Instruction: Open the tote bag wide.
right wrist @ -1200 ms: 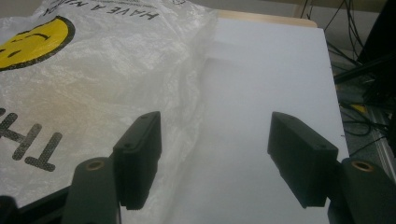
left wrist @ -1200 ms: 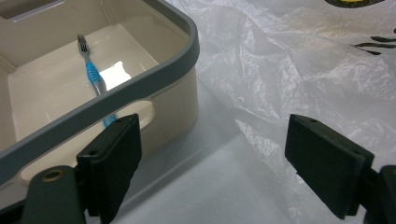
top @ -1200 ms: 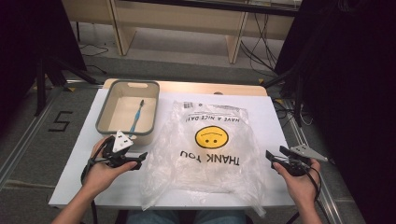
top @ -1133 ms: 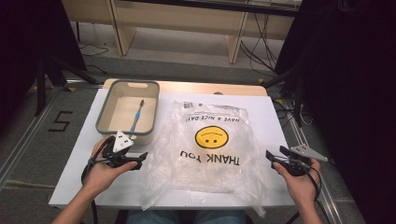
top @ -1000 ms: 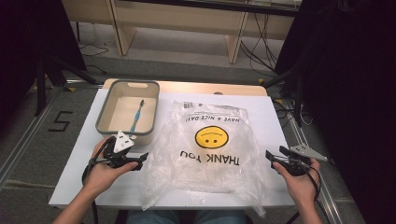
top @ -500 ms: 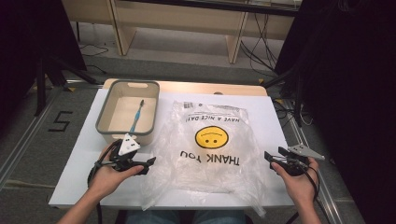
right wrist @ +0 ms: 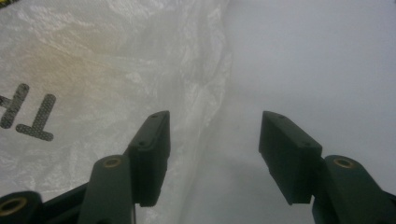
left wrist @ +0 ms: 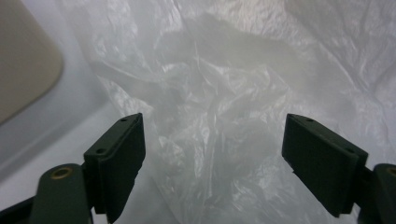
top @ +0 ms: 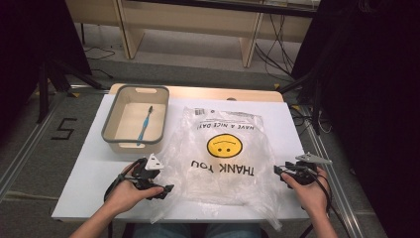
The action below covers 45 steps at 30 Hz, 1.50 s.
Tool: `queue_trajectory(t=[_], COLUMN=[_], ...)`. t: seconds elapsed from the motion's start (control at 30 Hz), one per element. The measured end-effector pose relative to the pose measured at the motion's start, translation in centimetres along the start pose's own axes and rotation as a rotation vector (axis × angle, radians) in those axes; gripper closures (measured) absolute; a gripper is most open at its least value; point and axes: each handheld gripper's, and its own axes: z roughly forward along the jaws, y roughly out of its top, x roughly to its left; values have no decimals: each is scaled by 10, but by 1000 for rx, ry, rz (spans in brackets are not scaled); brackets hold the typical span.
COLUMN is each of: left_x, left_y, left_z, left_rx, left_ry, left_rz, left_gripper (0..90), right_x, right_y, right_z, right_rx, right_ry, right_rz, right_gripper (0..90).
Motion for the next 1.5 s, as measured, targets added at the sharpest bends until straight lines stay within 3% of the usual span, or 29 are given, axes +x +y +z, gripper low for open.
queue_trajectory(t=[0.1,0.33,0.67,0.8,0.83,0.97,1.0,1.23,1.5], left_x=[0,-2,-6,-6,-6,-4,-3,1,10], left_y=[-1,-2,1,3,3,5,6,11,20], left_z=[3,7,7,8,9,10,10,13,15], left_rx=[29,54,58,58,54,55,57,62,37], left_ry=[20,34,13,-1,-3,-1,-2,0,65], left_rz=[13,18,28,33,29,27,9,14,7], left_gripper=[270,363,582,662,724,853,880,896,897], right_x=[0,4,9,7,6,7,7,6,4], right_y=[-1,0,1,0,-1,-1,-1,-2,-6], right_z=[5,11,19,19,18,17,17,9,-4], right_rx=[38,64,115,113,110,113,115,83,61], right_ry=[12,31,23,23,31,23,18,14,8], right_rz=[-2,-18,-74,-56,-35,-23,-20,17,45], right_gripper=[501,558,787,865,900,900,900,900,900])
